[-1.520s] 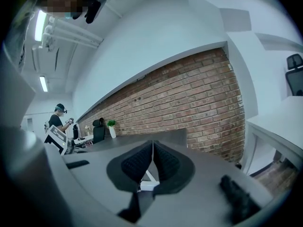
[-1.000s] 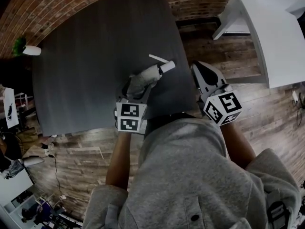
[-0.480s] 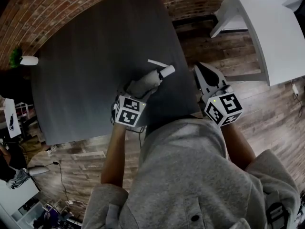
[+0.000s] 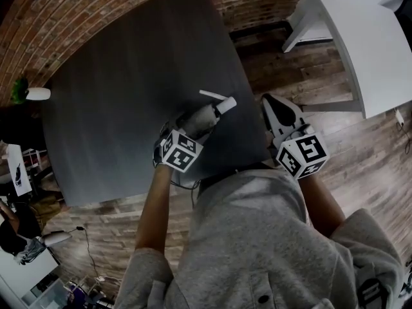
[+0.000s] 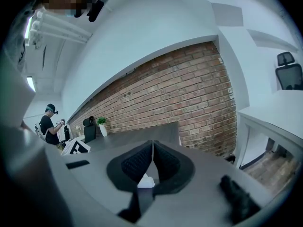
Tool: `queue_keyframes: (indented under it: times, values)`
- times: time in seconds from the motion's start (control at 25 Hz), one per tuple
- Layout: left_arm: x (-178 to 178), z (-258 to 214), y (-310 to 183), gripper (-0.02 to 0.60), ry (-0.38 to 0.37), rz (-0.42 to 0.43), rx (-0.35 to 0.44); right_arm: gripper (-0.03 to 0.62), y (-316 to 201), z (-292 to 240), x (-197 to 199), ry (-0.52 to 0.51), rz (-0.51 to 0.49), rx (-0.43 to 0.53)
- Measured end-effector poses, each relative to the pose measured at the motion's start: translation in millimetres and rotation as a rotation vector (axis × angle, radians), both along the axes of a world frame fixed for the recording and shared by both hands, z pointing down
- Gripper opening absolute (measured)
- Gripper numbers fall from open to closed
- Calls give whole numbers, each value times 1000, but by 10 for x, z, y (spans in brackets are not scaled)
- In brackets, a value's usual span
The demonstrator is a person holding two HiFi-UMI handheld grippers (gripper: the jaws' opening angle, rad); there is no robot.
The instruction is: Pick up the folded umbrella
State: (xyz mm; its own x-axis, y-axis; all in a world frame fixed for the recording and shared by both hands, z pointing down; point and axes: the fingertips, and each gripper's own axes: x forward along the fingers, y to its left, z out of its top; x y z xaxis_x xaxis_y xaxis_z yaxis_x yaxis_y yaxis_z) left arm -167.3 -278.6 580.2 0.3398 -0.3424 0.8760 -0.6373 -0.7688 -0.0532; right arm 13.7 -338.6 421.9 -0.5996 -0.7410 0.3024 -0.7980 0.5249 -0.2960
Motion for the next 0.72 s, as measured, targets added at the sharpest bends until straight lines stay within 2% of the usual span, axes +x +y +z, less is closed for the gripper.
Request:
queue_keyframes:
  times: [0.12,0.4,0.72]
  values:
    - [-3,46,-47,391,-14,12,-14,25,-14,25,-4,-3,5,-10]
    - [96,160,-44,390,-23,103,-73,25,-24,68,-16,-3,8,-19]
    - [127,234,-70,390,7,112,-133,25,-22,98,0,-4,12,-23]
